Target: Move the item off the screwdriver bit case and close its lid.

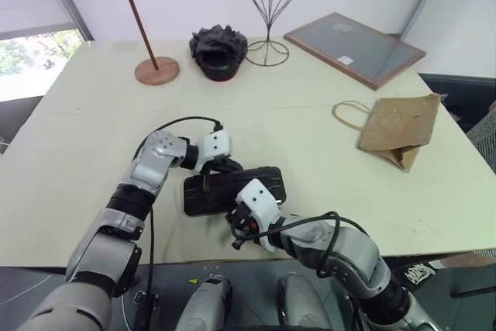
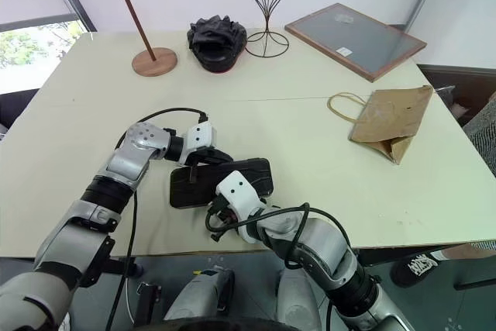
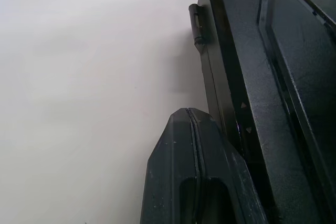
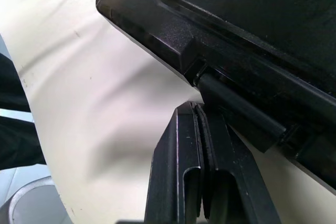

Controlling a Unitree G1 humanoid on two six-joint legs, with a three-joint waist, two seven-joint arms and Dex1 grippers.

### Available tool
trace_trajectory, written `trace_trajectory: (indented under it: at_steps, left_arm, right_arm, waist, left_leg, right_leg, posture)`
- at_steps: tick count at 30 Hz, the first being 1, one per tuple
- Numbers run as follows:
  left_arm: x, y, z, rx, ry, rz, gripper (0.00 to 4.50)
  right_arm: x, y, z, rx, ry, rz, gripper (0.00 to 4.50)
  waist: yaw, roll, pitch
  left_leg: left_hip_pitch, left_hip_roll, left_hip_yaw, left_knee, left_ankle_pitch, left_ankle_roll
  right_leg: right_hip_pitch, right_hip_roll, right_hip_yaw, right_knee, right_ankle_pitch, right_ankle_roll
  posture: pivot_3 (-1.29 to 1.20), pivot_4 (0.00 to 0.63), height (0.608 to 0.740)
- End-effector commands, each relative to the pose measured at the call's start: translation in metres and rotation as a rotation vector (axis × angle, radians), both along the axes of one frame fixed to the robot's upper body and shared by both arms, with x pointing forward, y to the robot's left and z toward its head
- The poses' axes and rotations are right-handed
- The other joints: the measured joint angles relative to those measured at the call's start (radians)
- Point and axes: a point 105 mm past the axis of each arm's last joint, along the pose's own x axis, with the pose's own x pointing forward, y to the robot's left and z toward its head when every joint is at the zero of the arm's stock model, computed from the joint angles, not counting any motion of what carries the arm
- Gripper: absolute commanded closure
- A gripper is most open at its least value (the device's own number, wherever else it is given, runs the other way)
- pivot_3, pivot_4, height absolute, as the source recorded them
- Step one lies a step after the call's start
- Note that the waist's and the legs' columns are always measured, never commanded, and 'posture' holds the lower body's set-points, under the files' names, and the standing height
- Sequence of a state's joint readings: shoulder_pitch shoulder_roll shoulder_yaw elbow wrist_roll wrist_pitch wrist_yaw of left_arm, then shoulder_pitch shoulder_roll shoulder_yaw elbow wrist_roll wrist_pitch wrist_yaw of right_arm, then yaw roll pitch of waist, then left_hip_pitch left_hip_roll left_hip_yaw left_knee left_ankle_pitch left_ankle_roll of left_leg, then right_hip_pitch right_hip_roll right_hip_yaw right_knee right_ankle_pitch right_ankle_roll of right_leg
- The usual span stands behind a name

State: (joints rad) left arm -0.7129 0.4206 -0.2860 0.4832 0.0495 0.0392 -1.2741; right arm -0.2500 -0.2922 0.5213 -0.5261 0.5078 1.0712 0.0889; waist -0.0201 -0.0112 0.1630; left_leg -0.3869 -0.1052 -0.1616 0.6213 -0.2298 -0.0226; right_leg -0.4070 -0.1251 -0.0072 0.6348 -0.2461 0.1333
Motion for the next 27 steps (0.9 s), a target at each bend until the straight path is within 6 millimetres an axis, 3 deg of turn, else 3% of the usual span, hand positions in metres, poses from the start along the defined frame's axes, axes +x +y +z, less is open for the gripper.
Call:
trace_trajectory:
  at_steps: [1, 10, 18, 20, 23, 27]
  left_arm:
    - [-0.067, -0.025, -0.077, 0.101, 0.274, -0.239, 4.5]
    - [-0.081, -0.01, -0.102, 0.176, 0.292, -0.268, 4.5]
    - [-0.078, -0.009, -0.104, 0.153, 0.269, -0.24, 4.5]
    - [-0.065, -0.015, -0.094, 0.099, 0.231, -0.184, 4.5]
    - [-0.032, -0.026, -0.064, -0.026, 0.129, -0.06, 4.5]
    - [0.004, -0.026, -0.023, -0.146, -0.011, 0.066, 4.5]
  right_arm:
    - [0.067, -0.033, 0.077, 0.052, -0.421, -0.279, 4.42]
    - [0.07, -0.035, 0.086, 0.044, -0.482, -0.28, 4.42]
    - [0.073, -0.032, 0.093, 0.038, -0.52, -0.258, 4.42]
    - [0.072, -0.031, 0.093, 0.033, -0.516, -0.241, 4.42]
    - [0.068, -0.03, 0.087, 0.016, -0.474, -0.197, 4.42]
    - [0.054, -0.028, 0.068, 0.023, -0.285, -0.125, 4.42]
  waist:
    - [0.0, 0.0, 0.0]
    - [0.0, 0.003, -0.004]
    - [-0.001, 0.006, -0.006]
    - [0.0, 0.007, -0.006]
    - [0.007, 0.007, -0.006]
    - [0.016, 0.005, -0.005]
  left_leg:
    - [0.0, 0.001, 0.0, 0.0, 0.0, 0.0]
    - [0.007, 0.002, 0.0, -0.007, 0.0, 0.0]
    - [0.013, 0.004, 0.001, -0.01, 0.0, 0.0]
    - [0.013, 0.004, 0.001, -0.01, 0.0, 0.0]
    - [0.012, 0.004, 0.001, -0.01, 0.0, 0.0]
    - [0.01, 0.002, -0.001, -0.008, 0.0, 0.0]
  right_leg:
    - [0.0, 0.001, 0.0, 0.0, 0.0, 0.0]
    - [0.004, 0.002, 0.0, -0.004, 0.0, 0.0]
    - [0.009, 0.002, 0.001, -0.006, -0.001, 0.0]
    - [0.009, 0.002, 0.001, -0.006, -0.001, 0.0]
    - [0.01, 0.002, 0.001, -0.006, -0.001, 0.0]
    - [0.01, 0.002, 0.001, -0.006, -0.001, 0.0]
  posture:
    - [0.0, 0.15, 0.74]
    - [0.0, 0.15, 0.74]
    - [0.0, 0.15, 0.74]
    - [0.0, 0.15, 0.74]
    - [0.0, 0.15, 0.74]
    - [0.0, 0.15, 0.74]
